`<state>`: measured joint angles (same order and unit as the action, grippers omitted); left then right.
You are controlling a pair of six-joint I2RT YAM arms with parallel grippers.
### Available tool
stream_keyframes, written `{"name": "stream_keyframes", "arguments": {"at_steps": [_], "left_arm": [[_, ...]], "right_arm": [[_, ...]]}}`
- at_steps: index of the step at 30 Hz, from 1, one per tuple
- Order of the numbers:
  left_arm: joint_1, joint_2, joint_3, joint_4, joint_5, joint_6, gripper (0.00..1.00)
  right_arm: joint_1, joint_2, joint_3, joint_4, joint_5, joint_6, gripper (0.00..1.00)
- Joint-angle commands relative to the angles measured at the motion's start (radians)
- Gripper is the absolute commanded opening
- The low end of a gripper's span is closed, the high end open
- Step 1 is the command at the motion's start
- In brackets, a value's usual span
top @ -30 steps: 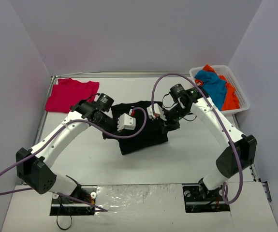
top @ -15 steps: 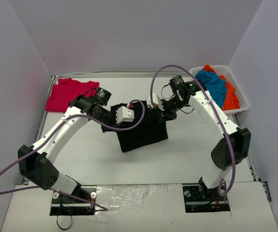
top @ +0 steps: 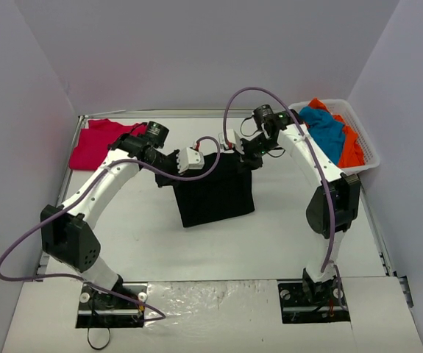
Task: Fold and stack the t-shirts
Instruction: Fold the long partially folded tshirt into a neat square
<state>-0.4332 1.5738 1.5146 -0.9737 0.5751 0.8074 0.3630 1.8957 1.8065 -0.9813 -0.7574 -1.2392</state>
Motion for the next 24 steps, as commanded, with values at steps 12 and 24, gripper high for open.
{"name": "stream_keyframes", "arguments": {"at_steps": [12, 24], "left_arm": [[0.085, 0.162, 0.137, 0.021, -0.011, 0.033, 0.02], [0.103, 0.400, 0.312, 0.179, -0.221, -0.019, 0.42]], "right_arm": [[-0.056, 0.288, 0.299, -0.023, -0.005, -0.054, 0.00], [-0.073, 0.606, 0.577, 0.236, 0.062, 0.167, 0.45]]}}
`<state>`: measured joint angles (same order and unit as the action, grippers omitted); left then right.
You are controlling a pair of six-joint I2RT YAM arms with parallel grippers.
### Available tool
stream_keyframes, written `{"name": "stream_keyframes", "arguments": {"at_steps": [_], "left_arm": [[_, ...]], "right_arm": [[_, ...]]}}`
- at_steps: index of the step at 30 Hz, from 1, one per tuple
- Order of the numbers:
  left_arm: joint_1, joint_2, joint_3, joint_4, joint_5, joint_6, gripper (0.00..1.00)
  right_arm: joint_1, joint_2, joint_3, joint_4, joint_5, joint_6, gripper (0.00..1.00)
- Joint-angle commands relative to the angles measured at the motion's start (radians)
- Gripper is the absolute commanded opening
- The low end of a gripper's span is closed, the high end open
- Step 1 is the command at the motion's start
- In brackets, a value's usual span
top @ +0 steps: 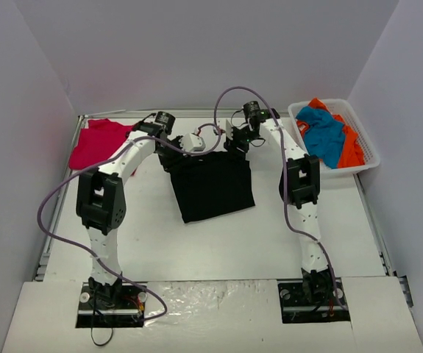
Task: Fold and stack the t-shirts
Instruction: Fold the long partially folded tshirt into a neat square
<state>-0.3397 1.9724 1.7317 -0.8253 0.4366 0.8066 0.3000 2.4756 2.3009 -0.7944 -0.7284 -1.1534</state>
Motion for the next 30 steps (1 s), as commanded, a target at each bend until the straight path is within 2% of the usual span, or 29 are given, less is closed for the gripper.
{"name": "stream_keyframes", "arguments": {"at_steps": [1, 4, 7, 14, 17, 20, 23, 25, 30], "left_arm": [[0.010, 0.009, 0.120, 0.031, -0.096, -0.023, 0.42], [0.013, 0.002, 0.163, 0.061, -0.119, -0.049, 0.43], [0.007, -0.078, 0.141, 0.080, -0.121, -0.084, 0.46], [0.011, -0.341, -0.131, 0.152, -0.072, -0.230, 0.46], [0.027, -0.446, -0.283, 0.189, -0.018, -0.325, 0.48], [0.067, -0.513, -0.433, 0.222, 0.075, -0.467, 0.51], [0.106, -0.511, -0.463, 0.195, 0.155, -0.544, 0.54], [0.137, -0.509, -0.484, 0.201, 0.197, -0.601, 0.54], [0.221, -0.553, -0.604, 0.402, 0.323, -0.806, 0.54]], "right_arm": [[-0.012, 0.028, 0.089, 0.058, 0.041, 0.093, 0.45], [-0.013, -0.018, 0.036, 0.089, 0.063, 0.116, 0.45], [-0.010, -0.115, -0.087, 0.136, 0.090, 0.144, 0.48], [0.033, -0.433, -0.434, 0.202, 0.156, 0.244, 0.50], [0.103, -0.562, -0.601, 0.208, 0.204, 0.270, 0.50], [0.258, -0.651, -0.725, 0.241, 0.361, 0.381, 0.52], [0.367, -0.690, -0.790, 0.244, 0.487, 0.461, 0.53], [0.445, -0.728, -0.872, 0.312, 0.582, 0.481, 0.53], [0.557, -0.728, -0.956, 0.403, 0.702, 0.504, 0.54]]}}
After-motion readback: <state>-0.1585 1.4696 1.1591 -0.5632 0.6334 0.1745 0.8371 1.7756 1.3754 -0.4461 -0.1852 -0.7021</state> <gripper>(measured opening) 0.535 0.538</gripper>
